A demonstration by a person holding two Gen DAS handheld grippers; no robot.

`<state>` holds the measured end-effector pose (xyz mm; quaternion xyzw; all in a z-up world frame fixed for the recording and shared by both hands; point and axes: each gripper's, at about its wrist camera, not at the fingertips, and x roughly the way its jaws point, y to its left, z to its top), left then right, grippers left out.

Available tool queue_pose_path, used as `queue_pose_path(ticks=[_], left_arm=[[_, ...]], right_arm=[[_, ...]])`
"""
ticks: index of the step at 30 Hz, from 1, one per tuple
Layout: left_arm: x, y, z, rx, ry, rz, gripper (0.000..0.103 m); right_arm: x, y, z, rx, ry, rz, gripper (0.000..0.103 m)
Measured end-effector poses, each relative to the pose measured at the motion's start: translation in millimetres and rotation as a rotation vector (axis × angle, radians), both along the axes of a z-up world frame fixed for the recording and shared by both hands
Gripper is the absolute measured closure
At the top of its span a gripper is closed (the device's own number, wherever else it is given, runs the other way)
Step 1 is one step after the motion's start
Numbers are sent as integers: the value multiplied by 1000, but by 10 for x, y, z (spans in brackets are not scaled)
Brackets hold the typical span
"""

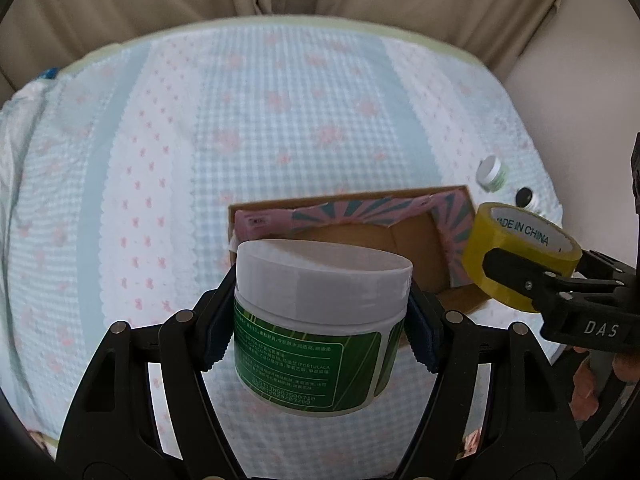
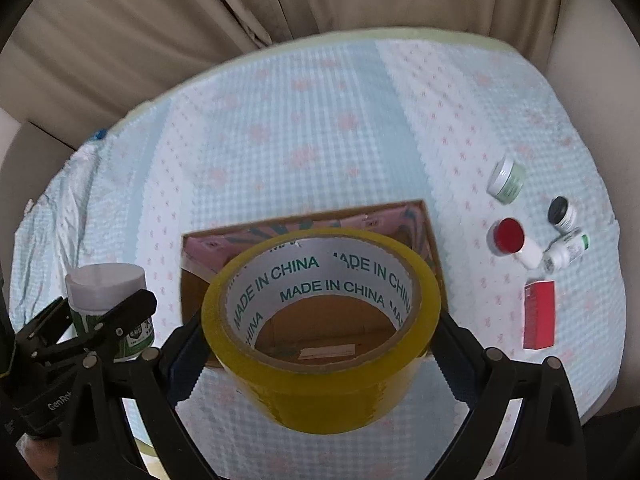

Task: Organize rigid objects
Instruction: 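Carry the jar and tape roll over the cardboard box and lower them in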

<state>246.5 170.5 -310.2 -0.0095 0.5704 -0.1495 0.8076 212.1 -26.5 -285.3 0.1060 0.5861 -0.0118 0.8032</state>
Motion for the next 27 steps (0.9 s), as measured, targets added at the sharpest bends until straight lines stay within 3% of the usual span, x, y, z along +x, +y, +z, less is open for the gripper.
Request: queue_pose_path(ticks=[13, 21, 23, 27], left_arm=[[368, -358, -1282, 62, 176, -37, 34], [424, -504, -1351, 84, 170, -69, 32], [433, -515, -1287, 73, 145, -75, 1], [435, -540, -1186, 90, 92, -95, 0]], right_arm=[[414, -115, -1281, 47, 140, 38, 6], [518, -214, -1416, 59, 139, 22, 5], [524, -262, -1404, 82, 111, 3, 5], [592, -280, -1401, 134, 121, 1, 0]])
